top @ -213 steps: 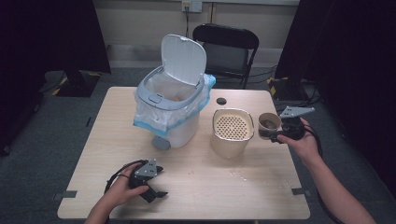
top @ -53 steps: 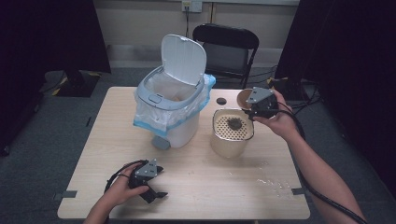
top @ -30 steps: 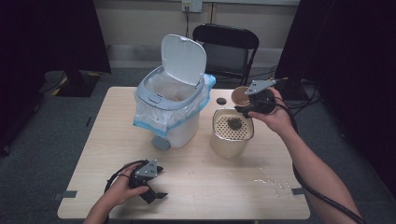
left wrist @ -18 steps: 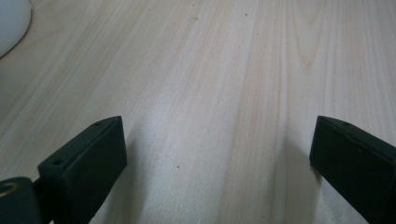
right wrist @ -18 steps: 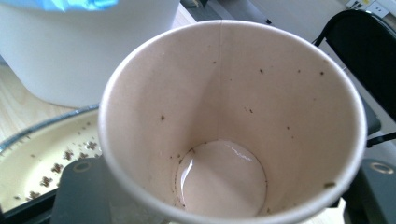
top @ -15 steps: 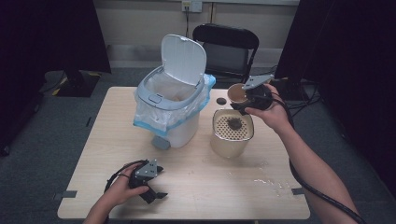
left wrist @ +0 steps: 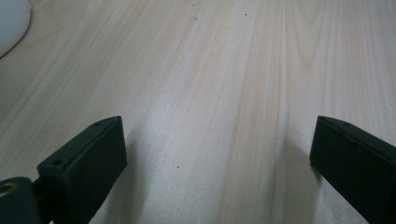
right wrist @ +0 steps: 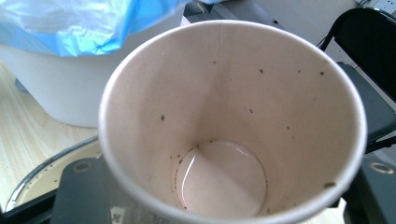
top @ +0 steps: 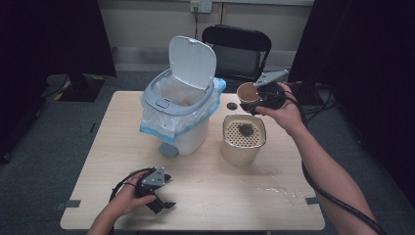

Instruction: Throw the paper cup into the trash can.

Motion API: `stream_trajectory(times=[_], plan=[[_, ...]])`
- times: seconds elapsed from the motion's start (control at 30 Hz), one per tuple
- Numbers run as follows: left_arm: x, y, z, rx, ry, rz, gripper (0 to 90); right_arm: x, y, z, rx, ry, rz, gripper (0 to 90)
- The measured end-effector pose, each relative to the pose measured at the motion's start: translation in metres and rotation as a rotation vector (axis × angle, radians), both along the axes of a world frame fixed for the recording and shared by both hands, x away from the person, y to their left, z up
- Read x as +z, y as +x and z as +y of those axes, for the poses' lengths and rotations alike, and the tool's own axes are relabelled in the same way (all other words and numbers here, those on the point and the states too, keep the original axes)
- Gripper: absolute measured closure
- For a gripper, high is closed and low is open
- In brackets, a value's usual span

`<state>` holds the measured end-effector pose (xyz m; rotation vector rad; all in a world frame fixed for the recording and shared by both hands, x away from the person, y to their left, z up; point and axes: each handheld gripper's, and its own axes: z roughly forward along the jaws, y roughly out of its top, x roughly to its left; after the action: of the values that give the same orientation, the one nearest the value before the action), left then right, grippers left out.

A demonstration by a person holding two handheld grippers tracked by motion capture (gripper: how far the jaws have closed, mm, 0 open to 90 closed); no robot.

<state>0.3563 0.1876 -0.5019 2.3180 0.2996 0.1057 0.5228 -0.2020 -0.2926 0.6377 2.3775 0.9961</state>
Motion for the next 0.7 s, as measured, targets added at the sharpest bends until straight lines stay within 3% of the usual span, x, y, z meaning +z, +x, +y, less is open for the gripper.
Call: stream_trajectory(times=[0.7], plan=[[0.000,0.000,0.000,-0.001,0.001,0.000,3.3,0.032,0.004,0.013,0.010,0.041,0.032,28.8]])
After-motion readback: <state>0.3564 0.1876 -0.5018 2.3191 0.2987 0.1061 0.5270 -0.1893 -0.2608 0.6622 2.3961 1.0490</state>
